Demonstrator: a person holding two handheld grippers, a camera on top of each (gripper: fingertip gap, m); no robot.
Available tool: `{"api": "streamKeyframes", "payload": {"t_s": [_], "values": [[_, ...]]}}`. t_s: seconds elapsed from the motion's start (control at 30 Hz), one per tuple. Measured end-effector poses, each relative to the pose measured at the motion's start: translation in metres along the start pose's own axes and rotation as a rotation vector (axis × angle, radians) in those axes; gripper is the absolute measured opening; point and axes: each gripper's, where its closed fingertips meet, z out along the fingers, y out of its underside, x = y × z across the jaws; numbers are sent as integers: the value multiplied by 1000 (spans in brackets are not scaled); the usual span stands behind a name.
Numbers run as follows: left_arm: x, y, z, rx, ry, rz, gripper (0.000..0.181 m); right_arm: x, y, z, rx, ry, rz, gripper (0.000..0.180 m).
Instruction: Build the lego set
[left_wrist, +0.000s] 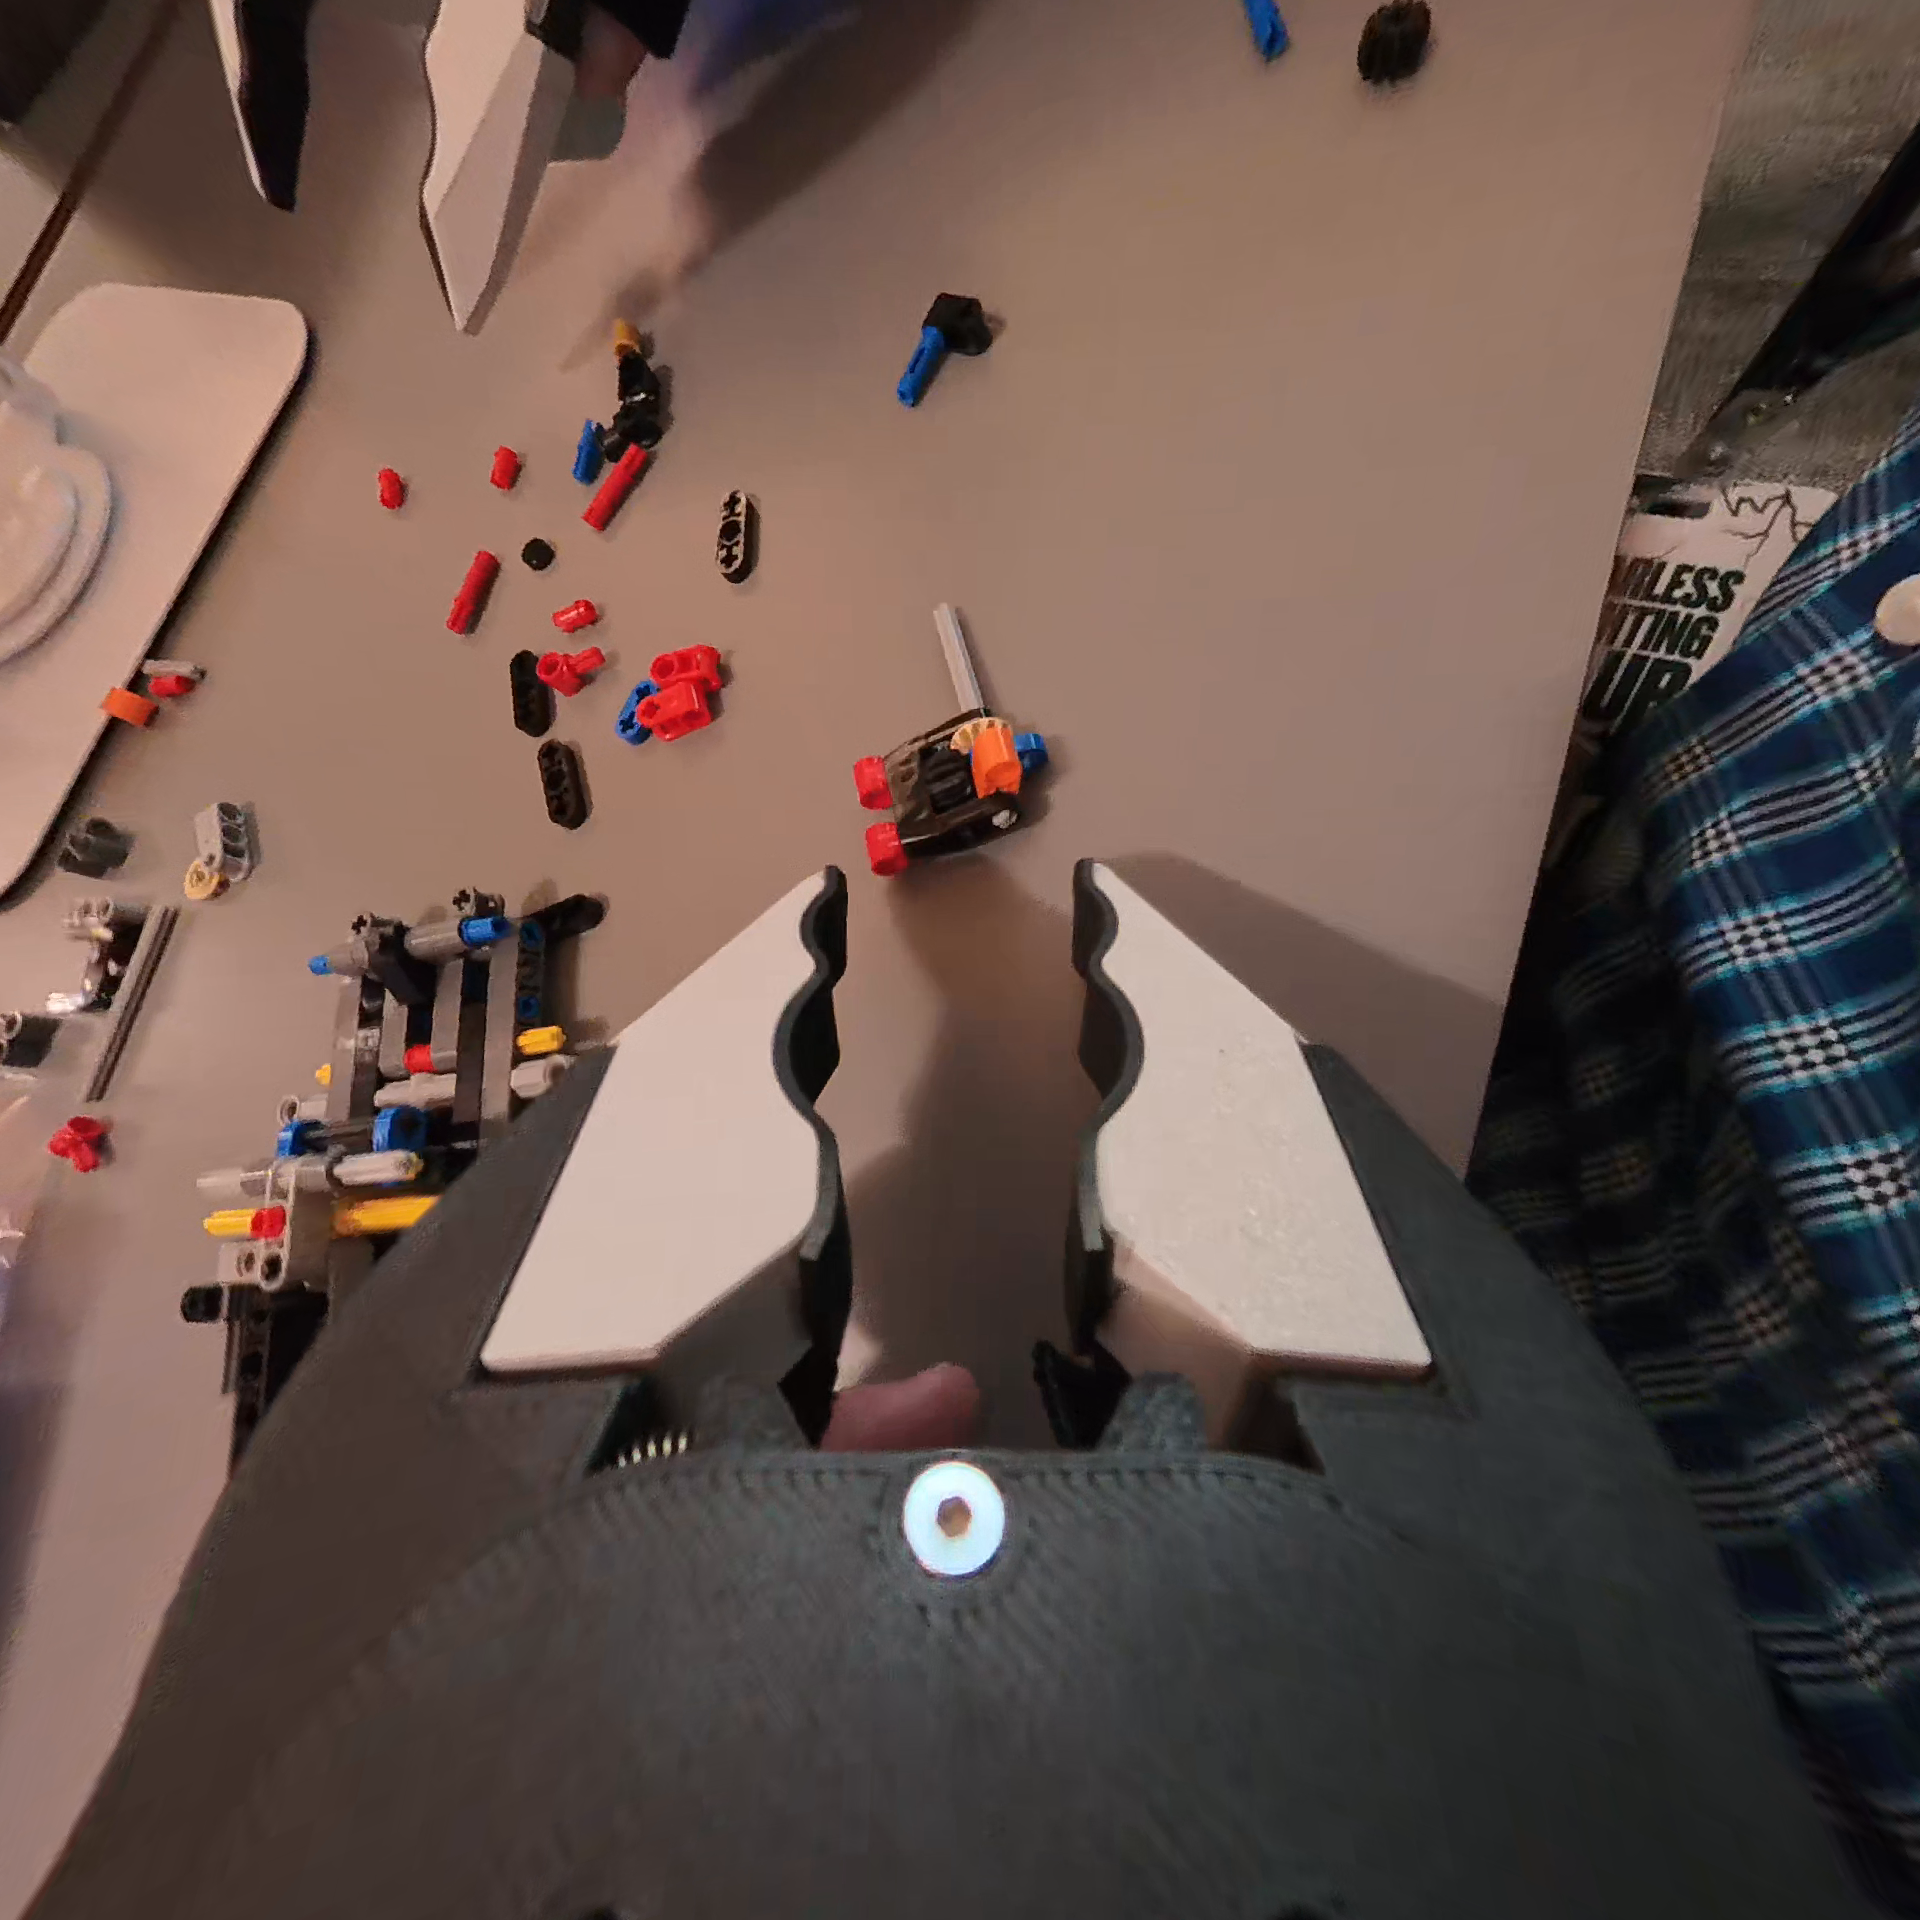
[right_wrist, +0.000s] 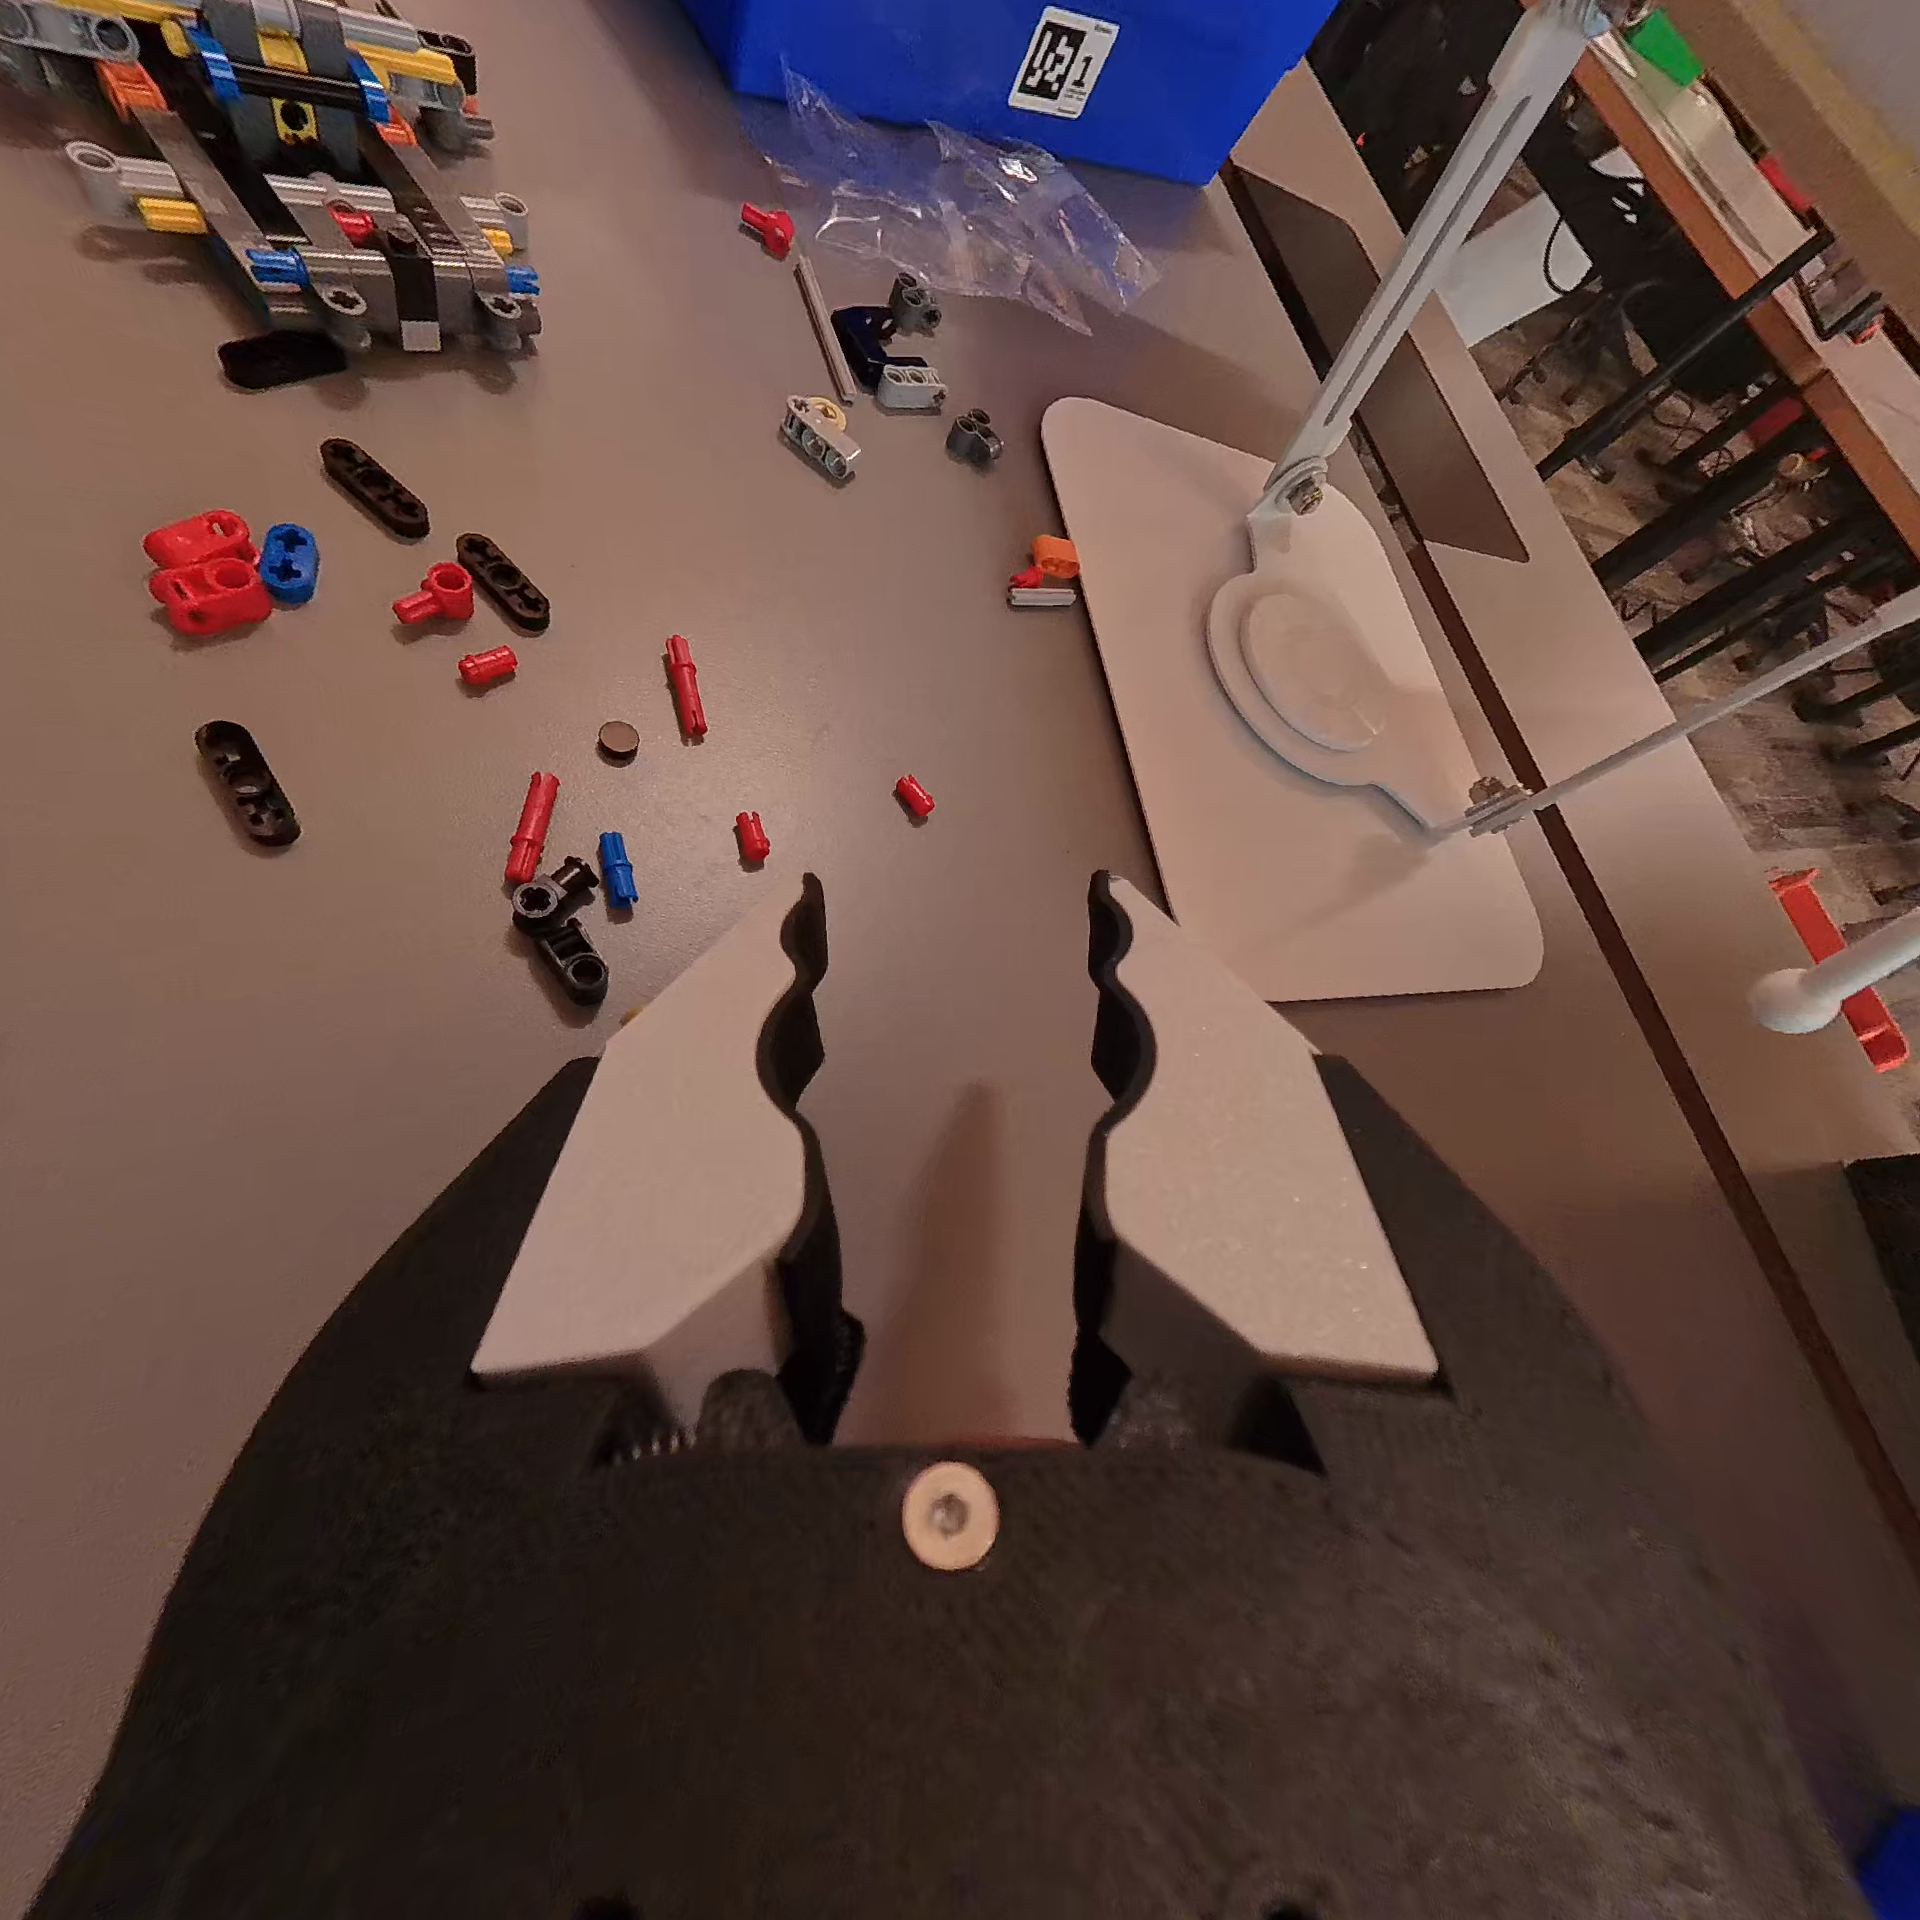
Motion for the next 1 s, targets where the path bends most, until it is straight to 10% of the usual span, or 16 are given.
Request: {"api": "streamKeyframes", "payload": {"t_s": [0.03,0.23,0.8,1.0], "values": [[0,-1,0,1,10,15,44,0,0,0,-1,0,2,49],[-8,-2,8,-43,44,-93,60,0,2,0,-5,-1,2,49],[-20,-13,14,27,36,-226,32,-3,-13,-6,67,-32,30,45],[-53,-50,-4,141,50,-268,31,-53,-77,-50,407,-410,113,33]]}}
